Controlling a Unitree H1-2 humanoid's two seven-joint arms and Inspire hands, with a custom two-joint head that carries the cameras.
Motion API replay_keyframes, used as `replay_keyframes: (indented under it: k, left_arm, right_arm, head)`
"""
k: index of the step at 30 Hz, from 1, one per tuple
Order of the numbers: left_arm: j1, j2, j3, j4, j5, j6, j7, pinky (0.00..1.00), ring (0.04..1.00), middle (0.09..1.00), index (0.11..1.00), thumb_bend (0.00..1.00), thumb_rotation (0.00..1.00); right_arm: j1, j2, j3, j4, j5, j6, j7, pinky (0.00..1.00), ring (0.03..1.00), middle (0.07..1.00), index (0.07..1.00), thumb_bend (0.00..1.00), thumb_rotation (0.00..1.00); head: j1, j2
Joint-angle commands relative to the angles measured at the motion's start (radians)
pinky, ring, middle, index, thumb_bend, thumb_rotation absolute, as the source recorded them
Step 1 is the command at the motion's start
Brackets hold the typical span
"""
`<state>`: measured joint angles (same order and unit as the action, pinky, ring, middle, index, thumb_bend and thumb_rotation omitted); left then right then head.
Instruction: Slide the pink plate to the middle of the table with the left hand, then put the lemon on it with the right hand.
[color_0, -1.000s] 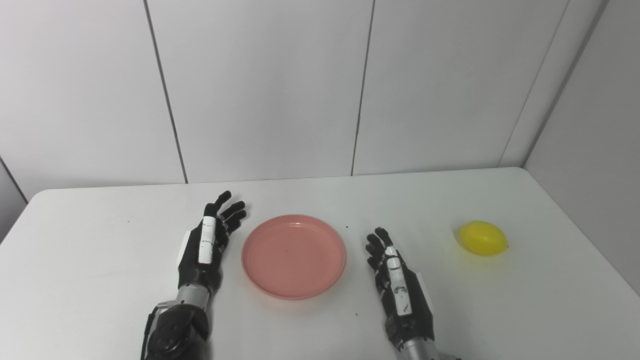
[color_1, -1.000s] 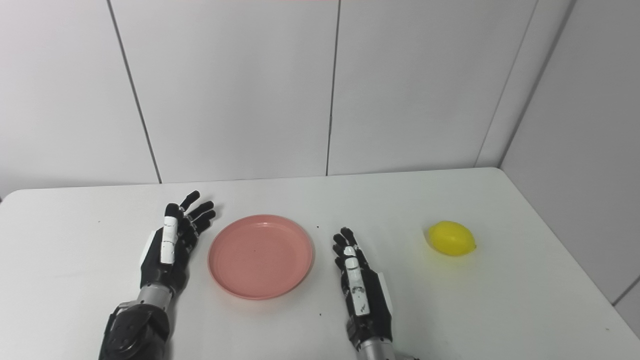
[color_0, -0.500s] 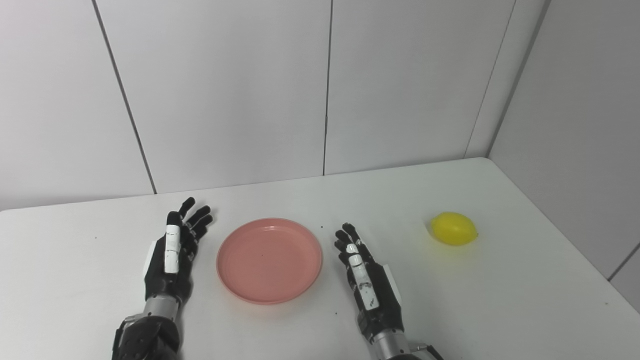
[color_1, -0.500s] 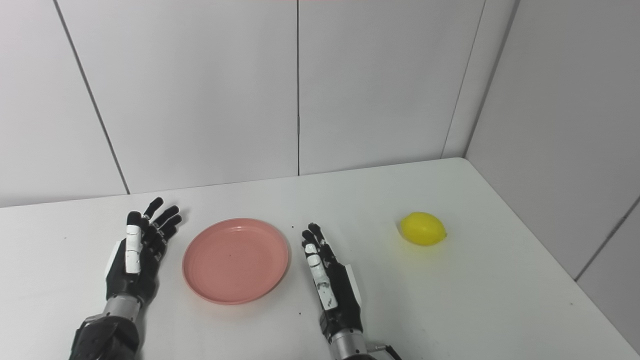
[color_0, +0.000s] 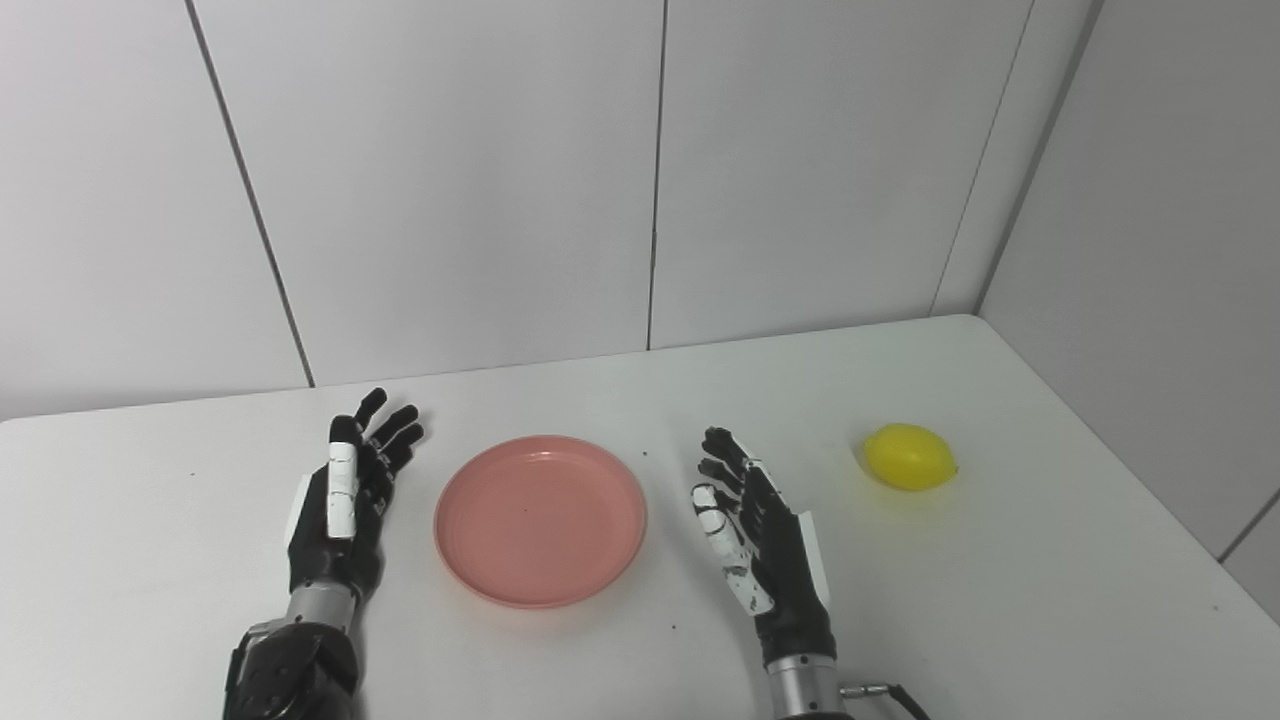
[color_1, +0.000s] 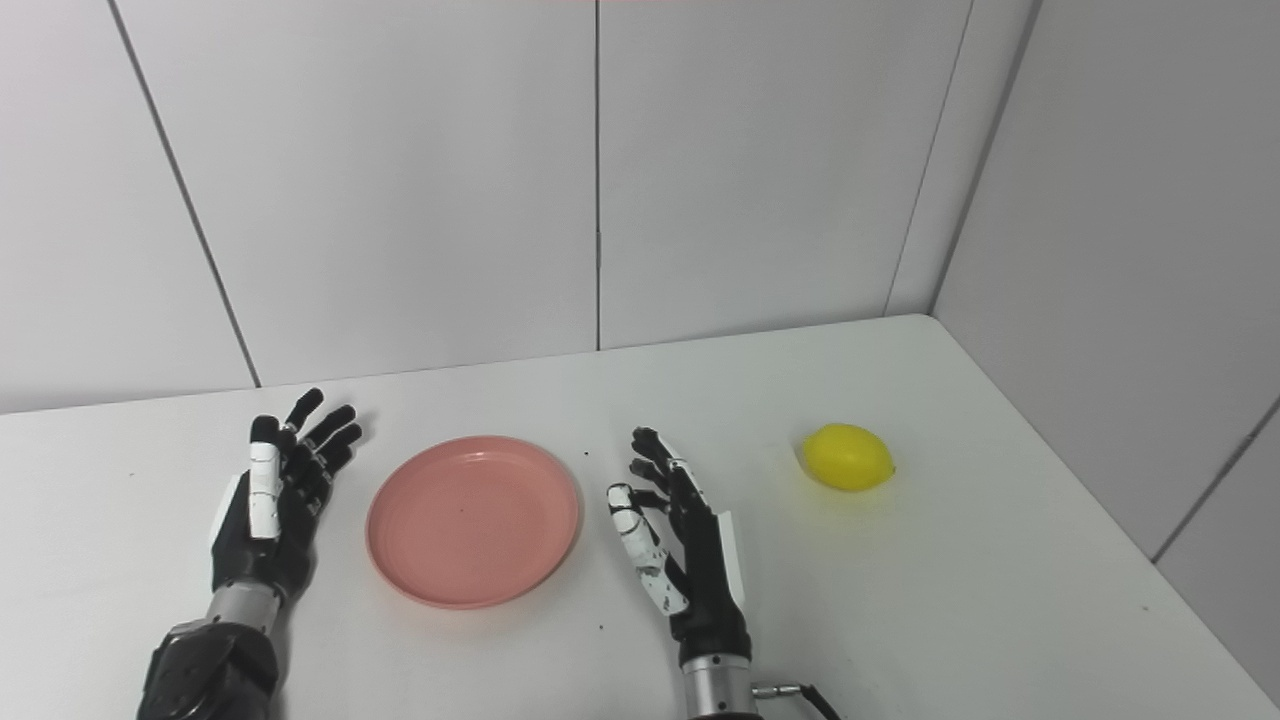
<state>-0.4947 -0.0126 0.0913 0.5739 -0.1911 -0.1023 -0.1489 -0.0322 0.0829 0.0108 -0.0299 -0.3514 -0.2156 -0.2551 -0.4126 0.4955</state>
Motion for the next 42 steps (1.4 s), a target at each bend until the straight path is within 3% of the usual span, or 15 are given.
replay_keyframes:
  k: [1,9,13,20,25,29,33,38,42]
  left_arm:
    - [0.050,0.001,0.009,0.062,-0.010,0.047,0.011,0.93,0.849,0.833,0.899,0.93,0.92]
    - [0.047,-0.002,0.020,0.075,-0.022,0.042,0.000,0.93,0.857,0.839,0.902,0.92,0.90]
    - [0.049,-0.002,0.020,0.066,-0.025,0.049,-0.003,0.95,0.860,0.840,0.910,0.90,0.92]
    - [0.042,0.006,0.022,0.097,-0.025,0.030,-0.013,0.95,0.857,0.841,0.914,0.92,0.91]
    - [0.045,0.004,0.023,0.087,-0.029,0.042,-0.017,0.97,0.861,0.838,0.915,0.90,0.91]
    - [0.048,0.003,0.020,0.078,-0.026,0.053,-0.015,0.96,0.861,0.837,0.919,0.90,0.91]
    - [0.047,0.004,0.017,0.078,-0.021,0.053,-0.010,0.97,0.862,0.830,0.918,0.91,0.91]
    - [0.045,0.005,0.020,0.085,-0.025,0.048,-0.016,0.98,0.866,0.836,0.927,0.90,0.91]
    - [0.045,0.006,0.021,0.078,-0.027,0.057,-0.015,0.97,0.861,0.830,0.930,0.90,0.90]
  right_arm:
    - [-0.021,-0.027,-0.009,-0.044,-0.062,-0.032,-0.031,0.70,0.772,0.820,0.812,0.72,0.86]
    - [-0.079,-0.116,-0.026,-0.102,-0.187,0.014,-0.037,0.75,0.772,0.779,0.772,0.71,0.86]
    - [-0.117,-0.159,-0.046,-0.123,-0.231,0.048,-0.026,0.71,0.728,0.723,0.695,0.77,0.83]
    - [-0.160,-0.244,-0.060,-0.136,-0.317,0.088,-0.019,0.64,0.679,0.689,0.661,0.78,0.79]
    - [-0.193,-0.324,-0.066,-0.105,-0.427,0.081,-0.049,0.60,0.659,0.676,0.638,0.79,0.78]
    - [-0.211,-0.372,-0.057,-0.087,-0.503,0.092,-0.061,0.59,0.647,0.674,0.642,0.79,0.77]
    - [-0.227,-0.424,-0.058,-0.094,-0.600,0.164,-0.021,0.61,0.657,0.678,0.670,0.81,0.77]
    - [-0.240,-0.468,-0.062,-0.053,-0.641,0.195,-0.027,0.56,0.612,0.649,0.673,0.84,0.72]
    - [-0.241,-0.502,-0.062,-0.021,-0.672,0.239,-0.018,0.60,0.639,0.663,0.678,0.85,0.71]
  head:
    - [0.001,0.000]
    - [-0.017,-0.006]
    - [-0.021,-0.007]
    - [-0.024,-0.010]
    - [-0.027,-0.010]
    - [-0.028,-0.010]
    - [-0.026,-0.012]
    - [-0.024,-0.013]
    - [-0.025,-0.012]
